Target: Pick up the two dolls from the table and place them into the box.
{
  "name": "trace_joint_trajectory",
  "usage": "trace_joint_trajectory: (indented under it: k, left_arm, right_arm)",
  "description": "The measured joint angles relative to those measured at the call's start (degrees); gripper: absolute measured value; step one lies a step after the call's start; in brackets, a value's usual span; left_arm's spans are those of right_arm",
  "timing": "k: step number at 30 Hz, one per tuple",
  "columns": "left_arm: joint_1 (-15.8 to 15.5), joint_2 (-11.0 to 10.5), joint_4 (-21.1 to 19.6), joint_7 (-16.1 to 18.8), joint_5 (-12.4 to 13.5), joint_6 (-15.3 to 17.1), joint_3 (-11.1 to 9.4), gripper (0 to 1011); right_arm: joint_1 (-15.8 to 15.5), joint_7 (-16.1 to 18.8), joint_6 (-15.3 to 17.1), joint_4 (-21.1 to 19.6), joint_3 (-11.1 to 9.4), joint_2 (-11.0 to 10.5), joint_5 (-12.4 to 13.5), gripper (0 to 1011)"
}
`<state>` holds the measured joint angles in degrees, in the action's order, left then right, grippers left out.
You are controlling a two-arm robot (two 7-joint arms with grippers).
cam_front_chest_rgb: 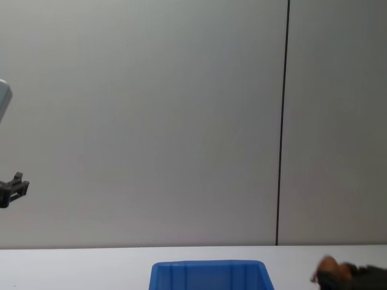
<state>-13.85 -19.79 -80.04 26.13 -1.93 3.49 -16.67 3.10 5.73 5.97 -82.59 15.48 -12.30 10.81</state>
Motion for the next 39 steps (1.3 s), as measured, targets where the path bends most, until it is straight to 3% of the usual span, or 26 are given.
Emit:
trace_joint_trajectory:
  k: [7, 17, 24, 28, 37, 39]
  left_arm:
    - [0.0, 0.0, 0.0, 0.0, 0.0, 0.0, 0.0, 1001]
    - [0.0, 0.0, 0.0, -0.01, 0.0, 0.0, 0.0, 1001]
    - [0.0, 0.0, 0.0, -0.01, 0.0, 0.0, 0.0, 1001]
    - [0.0, 0.0, 0.0, -0.01, 0.0, 0.0, 0.0, 1001]
    - [0.0, 0.0, 0.0, -0.01, 0.0, 0.0, 0.0, 1001]
    - [0.0, 0.0, 0.0, -0.01, 0.0, 0.0, 0.0, 1001]
  right_arm:
    - [0.24, 4.06, -1.75, -3.31, 0.46, 0.44, 1.38, 409]
    - [1.44, 9.87, -3.08, -5.02, 1.59, 1.62, 2.2, 415]
    - [2.84, 14.05, -3.21, -4.59, 2.81, 2.96, 2.11, 629]
    - [3.26, 14.58, -2.99, -4.3, 3.11, 3.37, 1.83, 751]
    - [3.42, 12.3, -2.15, -4.22, 3.34, 3.67, 0.93, 995]
    - [3.27, 11.24, -1.93, -4.42, 3.29, 3.63, 0.67, 1001]
